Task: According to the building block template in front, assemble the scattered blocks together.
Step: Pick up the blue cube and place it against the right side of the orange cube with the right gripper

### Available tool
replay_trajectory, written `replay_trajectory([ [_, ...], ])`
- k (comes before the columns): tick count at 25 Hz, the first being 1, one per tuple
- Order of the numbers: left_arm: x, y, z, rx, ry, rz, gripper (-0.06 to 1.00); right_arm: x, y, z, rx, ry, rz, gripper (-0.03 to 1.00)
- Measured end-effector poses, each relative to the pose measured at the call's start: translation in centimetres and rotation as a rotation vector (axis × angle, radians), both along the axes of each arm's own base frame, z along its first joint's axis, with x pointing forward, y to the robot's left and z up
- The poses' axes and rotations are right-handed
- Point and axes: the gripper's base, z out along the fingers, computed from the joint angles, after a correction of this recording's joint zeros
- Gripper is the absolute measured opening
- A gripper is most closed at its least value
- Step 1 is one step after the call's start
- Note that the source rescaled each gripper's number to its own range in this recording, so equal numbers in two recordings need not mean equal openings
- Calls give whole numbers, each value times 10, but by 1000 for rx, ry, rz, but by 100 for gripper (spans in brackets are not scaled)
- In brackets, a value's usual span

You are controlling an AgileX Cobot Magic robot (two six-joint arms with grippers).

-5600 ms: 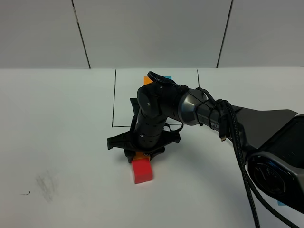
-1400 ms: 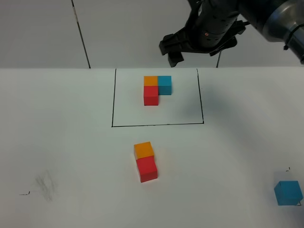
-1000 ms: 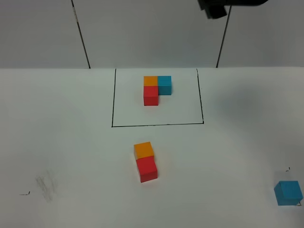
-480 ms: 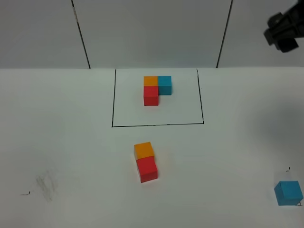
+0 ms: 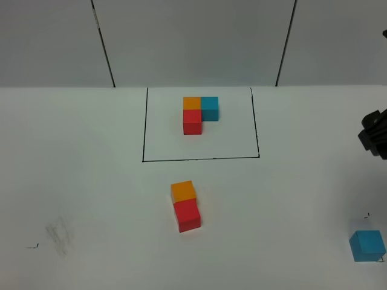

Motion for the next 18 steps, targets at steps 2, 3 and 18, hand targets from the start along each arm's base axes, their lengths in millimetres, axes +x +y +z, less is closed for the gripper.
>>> replay_trajectory([
  [2,0,0,0,0,0,0,61,-6,-1,-5,9,19,0,71],
  [3,0,0,0,0,0,0,61,-9,-2,-7,9,27,0,69],
  [18,0,0,0,0,0,0,61,-68,-17,-66,143,-74,-121,58],
])
